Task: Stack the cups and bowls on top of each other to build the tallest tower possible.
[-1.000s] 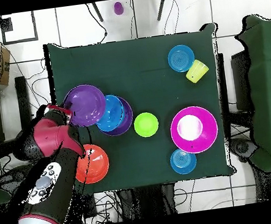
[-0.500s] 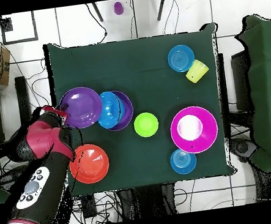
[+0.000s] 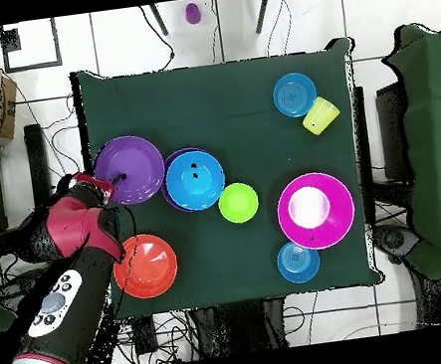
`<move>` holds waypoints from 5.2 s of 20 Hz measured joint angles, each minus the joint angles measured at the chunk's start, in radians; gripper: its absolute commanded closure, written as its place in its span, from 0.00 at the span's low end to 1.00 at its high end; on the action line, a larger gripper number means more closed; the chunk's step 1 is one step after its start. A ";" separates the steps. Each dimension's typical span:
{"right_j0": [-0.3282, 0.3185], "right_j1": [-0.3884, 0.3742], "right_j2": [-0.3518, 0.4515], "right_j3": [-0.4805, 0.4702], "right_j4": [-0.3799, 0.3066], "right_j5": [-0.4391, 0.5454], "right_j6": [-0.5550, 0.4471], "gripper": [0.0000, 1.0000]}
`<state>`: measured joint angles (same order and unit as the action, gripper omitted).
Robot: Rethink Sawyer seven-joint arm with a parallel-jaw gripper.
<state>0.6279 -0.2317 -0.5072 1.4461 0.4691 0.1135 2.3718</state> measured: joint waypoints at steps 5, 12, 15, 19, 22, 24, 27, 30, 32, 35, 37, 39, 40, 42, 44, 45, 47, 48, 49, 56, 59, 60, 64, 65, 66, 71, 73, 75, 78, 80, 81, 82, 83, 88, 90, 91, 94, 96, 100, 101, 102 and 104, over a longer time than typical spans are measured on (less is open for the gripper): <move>0.002 0.019 -0.007 0.000 0.009 0.003 0.000 0.00; 0.020 0.052 -0.042 -0.012 0.031 0.028 0.000 0.00; 0.024 0.062 -0.051 -0.020 0.036 0.029 0.000 0.00; 0.024 0.064 -0.055 -0.024 0.040 0.028 0.000 0.00; 0.024 0.064 -0.057 -0.024 0.044 0.029 0.000 0.00; 0.024 0.063 -0.057 -0.024 0.044 0.029 0.000 0.00; 0.024 0.051 -0.057 -0.024 0.043 0.034 0.000 0.00; 0.024 0.033 -0.057 -0.024 0.044 0.045 0.000 0.00; 0.023 0.016 -0.057 -0.023 0.043 0.054 0.000 0.00; 0.023 -0.018 -0.058 -0.023 0.043 0.079 0.000 0.00; 0.023 -0.033 -0.058 -0.023 0.043 0.091 0.000 0.00; 0.023 -0.053 -0.058 -0.022 0.043 0.109 0.000 0.00; 0.023 -0.076 -0.059 -0.021 0.043 0.126 0.000 0.00; 0.024 -0.091 -0.061 -0.020 0.043 0.135 0.000 0.00; 0.023 -0.109 -0.066 -0.020 0.043 0.146 0.000 0.00; 0.023 -0.122 -0.072 -0.020 0.042 0.156 0.000 0.00; 0.023 -0.129 -0.077 -0.020 0.042 0.162 0.000 0.00; 0.023 -0.134 -0.083 -0.020 0.042 0.167 0.000 0.00; 0.023 -0.135 -0.086 -0.020 0.042 0.167 0.000 0.00; 0.023 -0.151 -0.098 -0.017 0.041 0.167 0.000 0.00; 0.021 -0.177 -0.098 -0.010 0.041 0.168 0.000 0.00; 0.020 -0.184 -0.098 -0.008 0.041 0.170 0.000 0.00; -0.003 -0.262 -0.098 0.009 0.040 0.200 0.000 0.00; -0.007 -0.275 -0.099 0.011 0.039 0.205 0.000 0.00; -0.013 -0.289 -0.099 0.013 0.037 0.210 0.000 0.00; -0.083 -0.417 -0.098 0.031 -0.006 0.242 0.000 0.00; -0.110 -0.456 -0.095 0.040 -0.023 0.248 0.000 0.00; -0.168 -0.525 -0.084 0.059 -0.060 0.250 0.000 0.00; -0.212 -0.570 -0.073 0.074 -0.088 0.250 0.000 0.00; -0.263 -0.618 -0.051 0.095 -0.120 0.250 0.000 0.00; -0.279 -0.631 -0.042 0.102 -0.131 0.249 0.000 0.00; -0.286 -0.638 -0.038 0.106 -0.137 0.250 0.000 0.00; -0.316 -0.662 -0.019 0.121 -0.159 0.250 0.000 0.00; -0.394 -0.719 0.046 0.163 -0.233 0.247 0.000 0.00; -0.422 -0.733 0.074 0.176 -0.265 0.238 0.000 0.00; -0.443 -0.741 0.098 0.187 -0.291 0.227 0.000 0.00; -0.480 -0.749 0.144 0.202 -0.346 0.186 0.000 0.00; -0.495 -0.748 0.164 0.206 -0.374 0.160 0.000 0.00; -0.536 -0.740 0.217 0.208 -0.485 0.044 0.000 0.00; -0.541 -0.737 0.223 0.208 -0.505 0.018 0.000 0.00; -0.542 -0.735 0.225 0.208 -0.514 0.006 0.000 0.00; -0.546 -0.723 0.228 0.207 -0.554 -0.055 0.000 0.00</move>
<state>0.0816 -0.9551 -0.2790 1.6535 -0.0848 0.0585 2.3718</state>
